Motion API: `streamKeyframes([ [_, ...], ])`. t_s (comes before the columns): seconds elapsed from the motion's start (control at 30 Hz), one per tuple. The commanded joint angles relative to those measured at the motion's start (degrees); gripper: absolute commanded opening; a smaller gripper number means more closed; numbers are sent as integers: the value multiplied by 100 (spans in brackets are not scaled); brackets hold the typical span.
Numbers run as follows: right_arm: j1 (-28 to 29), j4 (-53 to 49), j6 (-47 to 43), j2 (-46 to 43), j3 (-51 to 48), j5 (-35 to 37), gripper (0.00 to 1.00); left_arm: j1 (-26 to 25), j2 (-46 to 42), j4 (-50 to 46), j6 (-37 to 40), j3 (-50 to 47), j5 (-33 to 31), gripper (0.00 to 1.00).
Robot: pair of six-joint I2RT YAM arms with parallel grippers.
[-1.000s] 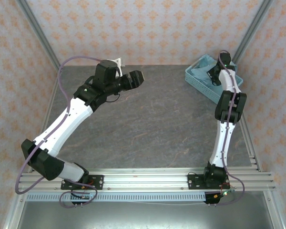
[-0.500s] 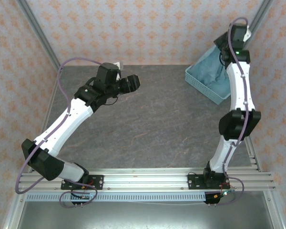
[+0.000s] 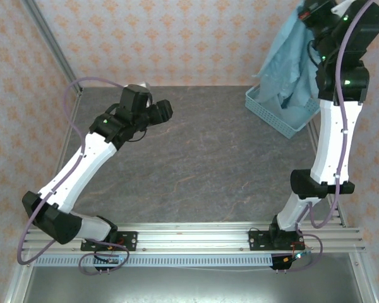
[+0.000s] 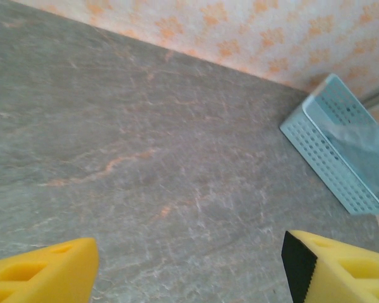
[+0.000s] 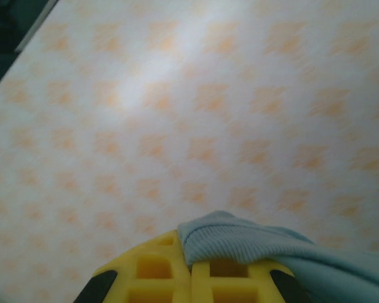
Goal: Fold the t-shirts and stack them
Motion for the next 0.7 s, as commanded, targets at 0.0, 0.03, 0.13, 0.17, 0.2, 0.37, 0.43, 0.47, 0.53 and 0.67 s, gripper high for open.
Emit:
streamKeyframes([
  [0.0, 876, -224, -198, -80, -175, -549, 0, 181, -433, -352, -27, -148, -510, 78],
  [0.03, 1260, -229, -231, -110, -383, -492, 0, 234, -526, -363, -36, -206, -556, 79],
  [0.13, 2291, 69, -178, -224, -1486, -232, 0, 375, -716, -539, -89, -318, -715, 80],
  [0.17, 2565, 230, -130, -237, -1896, -167, 0, 415, -760, -635, -116, -335, -786, 80],
  [0.2, 2897, 422, -32, -209, -2351, -89, 0, 449, -812, -725, -136, -366, -856, 81],
  [0.37, 4038, 787, 450, 771, -3339, -537, 13, 509, -1199, -949, -274, -703, -1129, 82],
  [0.43, 4253, 697, 639, 1266, -3339, -944, 39, 517, -1382, -1034, -329, -904, -1184, 84],
  [0.47, 4305, 618, 693, 1390, -3340, -1029, 46, 521, -1447, -1068, -341, -1002, -1169, 84],
  [0.53, 4300, 556, 727, 1449, -3533, -1085, 56, 517, -1558, -1125, -318, -1231, -979, 87],
  [0.67, 3996, 355, 508, 1037, -4103, -895, 60, 512, -1494, -1167, -374, -1799, 59, 90],
])
